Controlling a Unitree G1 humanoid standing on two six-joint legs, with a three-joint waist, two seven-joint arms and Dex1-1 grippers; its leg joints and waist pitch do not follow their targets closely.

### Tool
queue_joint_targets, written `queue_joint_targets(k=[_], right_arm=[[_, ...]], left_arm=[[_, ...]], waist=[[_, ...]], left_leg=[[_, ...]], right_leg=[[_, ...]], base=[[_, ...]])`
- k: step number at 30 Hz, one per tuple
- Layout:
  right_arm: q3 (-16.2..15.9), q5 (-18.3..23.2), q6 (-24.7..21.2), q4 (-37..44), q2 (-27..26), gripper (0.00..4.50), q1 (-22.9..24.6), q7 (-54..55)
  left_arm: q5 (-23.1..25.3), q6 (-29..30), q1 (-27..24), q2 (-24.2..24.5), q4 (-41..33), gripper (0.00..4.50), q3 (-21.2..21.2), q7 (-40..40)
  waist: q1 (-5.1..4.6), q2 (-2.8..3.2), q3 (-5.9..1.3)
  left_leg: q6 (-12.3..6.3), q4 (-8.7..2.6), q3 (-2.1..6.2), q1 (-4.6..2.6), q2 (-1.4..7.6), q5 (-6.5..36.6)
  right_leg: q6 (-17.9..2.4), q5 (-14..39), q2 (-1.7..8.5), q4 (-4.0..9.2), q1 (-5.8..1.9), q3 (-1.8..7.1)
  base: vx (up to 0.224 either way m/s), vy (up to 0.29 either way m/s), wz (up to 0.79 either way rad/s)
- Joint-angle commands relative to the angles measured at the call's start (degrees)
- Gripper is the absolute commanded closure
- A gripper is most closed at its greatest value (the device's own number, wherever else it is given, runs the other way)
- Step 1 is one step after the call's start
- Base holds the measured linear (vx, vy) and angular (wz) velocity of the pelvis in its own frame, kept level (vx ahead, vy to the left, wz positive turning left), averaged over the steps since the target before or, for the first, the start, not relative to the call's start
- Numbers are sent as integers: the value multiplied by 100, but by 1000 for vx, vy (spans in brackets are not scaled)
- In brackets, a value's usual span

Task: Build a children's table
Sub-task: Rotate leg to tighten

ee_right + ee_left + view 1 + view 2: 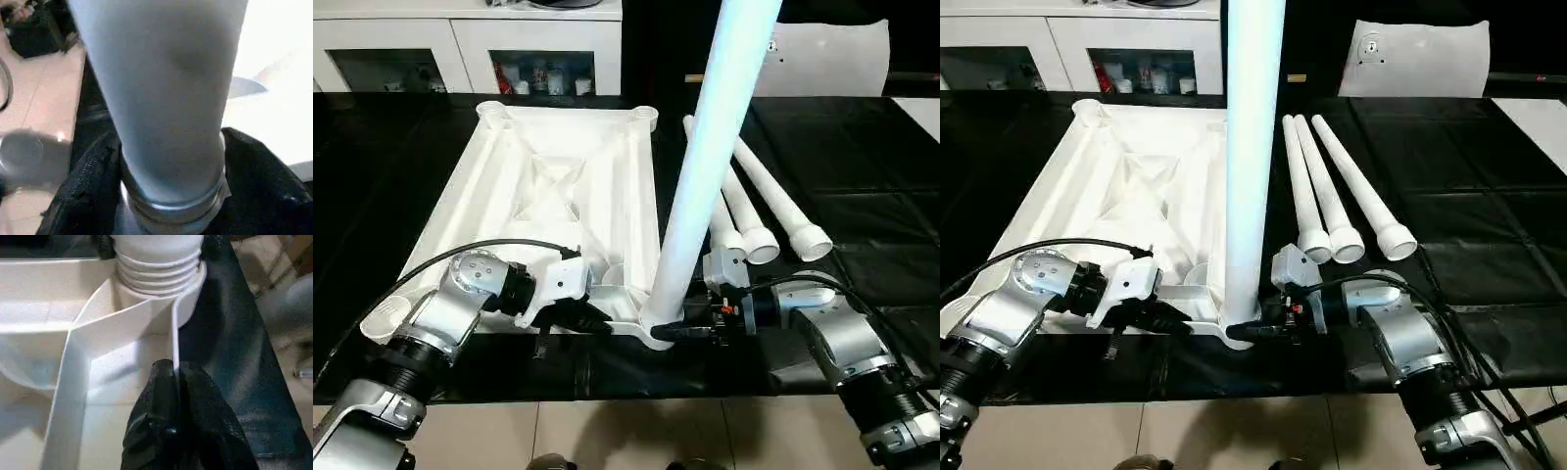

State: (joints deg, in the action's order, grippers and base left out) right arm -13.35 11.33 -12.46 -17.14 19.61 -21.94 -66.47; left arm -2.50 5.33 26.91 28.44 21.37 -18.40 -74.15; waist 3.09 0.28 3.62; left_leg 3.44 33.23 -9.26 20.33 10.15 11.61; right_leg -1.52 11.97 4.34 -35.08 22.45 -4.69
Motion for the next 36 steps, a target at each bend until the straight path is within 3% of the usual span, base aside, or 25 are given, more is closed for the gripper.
queue_joint_targets(k=[1, 2, 3, 4, 5, 6, 8, 10, 13, 15, 17, 18, 20, 22, 26, 29, 36], right_arm=[[-182, -8, -628, 215, -679, 180, 86, 1014], [-190, -139, -649, 151, -965, 180, 126, 1474], [-187, -300, -511, -17, -1269, 180, 152, 1933], [-130, -387, -461, -145, -1529, 180, 160, 2360], [-49, -416, -463, -237, -1754, 180, 152, 2731], [0, -428, -470, -281, -1877, 180, 148, 2936], [71, -484, -469, -358, -2109, 180, 123, 3341], [120, -567, -576, -286, -2283, 180, 127, 3641], [220, -610, -707, -128, -2452, 180, 171, 3903], [282, -578, -671, -44, -2490, 124, 222, 3908], [300, -577, -573, 27, -2388, 124, 287, 3890], [322, -560, -537, 67, -2325, 108, 319, 3855], [346, -552, -509, 122, -2268, 84, 355, 3832], [403, -542, -443, 220, -2098, 73, 415, 3722], [484, -470, -262, 522, -1564, 28, 587, 3130], [493, -331, -86, 730, -1121, 12, 670, 2528], [555, -180, 76, 745, -505, 5, 568, 1694]], left_arm=[[58, 727, -111, -503, -243, 450, 81, 1089], [102, 1020, -176, -721, -395, 450, 196, 1574], [189, 1266, -247, -975, -560, 450, 275, 2056], [250, 1459, -302, -1201, -679, 450, 357, 2463], [327, 1600, -351, -1372, -792, 450, 391, 2751], [375, 1674, -381, -1462, -860, 450, 404, 2903], [465, 1870, -448, -1705, -1019, 450, 458, 3264], [571, 2056, -483, -1883, -1153, 450, 519, 3583], [654, 2167, -508, -1973, -1281, 450, 541, 3749], [685, 2283, -529, -1976, -1391, 450, 531, 3771], [704, 2313, -524, -1845, -1437, 450, 492, 3718], [721, 2311, -517, -1767, -1431, 450, 485, 3663], [759, 2336, -521, -1713, -1448, 450, 493, 3621], [769, 2271, -510, -1590, -1422, 450, 497, 3466], [697, 1960, -512, -1189, -1332, 450, 446, 2921], [597, 1600, -508, -828, -1215, 450, 350, 2391], [416, 868, -497, -252, -1103, 450, 51, 1228]], waist=[[-29, 0, -250], [-65, -33, -222], [-86, -28, -212], [-148, -42, -179], [-200, -65, -178], [-215, -51, -180], [-234, -64, -171], [-257, -62, -184], [-276, -45, -212], [-263, -33, -241], [-255, -20, -257], [-243, -25, -293], [-241, -23, -311], [-245, -33, -300], [-252, -29, -273], [-241, -33, -280], [-201, -19, -317]], left_leg=[[-428, -400, 58, 24, 343, 613], [-240, -417, 52, -4, 308, 968], [-115, -436, 65, -5, 323, 1091], [23, -440, 68, -17, 304, 1314], [65, -457, 86, -3, 291, 1443], [45, -460, 92, -45, 294, 1540], [-38, -449, 85, -73, 268, 1661], [-67, -467, 95, -33, 275, 1572], [-121, -469, 84, -20, 284, 1433], [-199, -451, 63, -18, 283, 1216], [-248, -431, 55, -3, 277, 1038], [-340, -400, 46, 19, 271, 700], [-455, -373, 40, 56, 257, 385], [-519, -366, 27, 56, 251, 432], [-481, -390, 41, 66, 262, 738], [-518, -373, 43, 68, 256, 755], [-636, -330, 14, 30, 292, 335]], right_leg=[[-1531, 526, 436, 378, -320, 332], [-1348, 1328, 446, 469, -301, 331], [-1251, 1682, 465, 476, -306, 334], [-1022, 2366, 470, 558, -269, 341], [-837, 2774, 460, 590, -266, 343], [-727, 2927, 454, 633, -216, 361], [-624, 3087, 433, 667, -169, 386], [-602, 2958, 425, 655, -186, 392], [-720, 2343, 395, 613, -192, 415], [-866, 1814, 393, 568, -201, 427], [-960, 1487, 396, 537, -225, 430], [-1058, 930, 393, 483, -261, 424], [-1190, 404, 386, 426, -287, 413], [-1253, 354, 382, 429, -285, 405], [-1130, 899, 380, 474, -293, 394], [-1047, 991, 384, 493, -304, 405], [-1400, 99, 362, 371, -288, 411]], base=[[0, 0, 0], [0, 0, 0], [0, 0, 0], [-57, 12, -12], [0, 0, 0], [0, 0, 0], [0, 0, 0], [0, 0, 0], [0, 0, 0], [0, 0, 0], [0, 0, 0], [0, 0, 0], [0, 0, 0], [0, 0, 0], [0, 0, 0], [0, 0, 0], [0, 0, 0]])
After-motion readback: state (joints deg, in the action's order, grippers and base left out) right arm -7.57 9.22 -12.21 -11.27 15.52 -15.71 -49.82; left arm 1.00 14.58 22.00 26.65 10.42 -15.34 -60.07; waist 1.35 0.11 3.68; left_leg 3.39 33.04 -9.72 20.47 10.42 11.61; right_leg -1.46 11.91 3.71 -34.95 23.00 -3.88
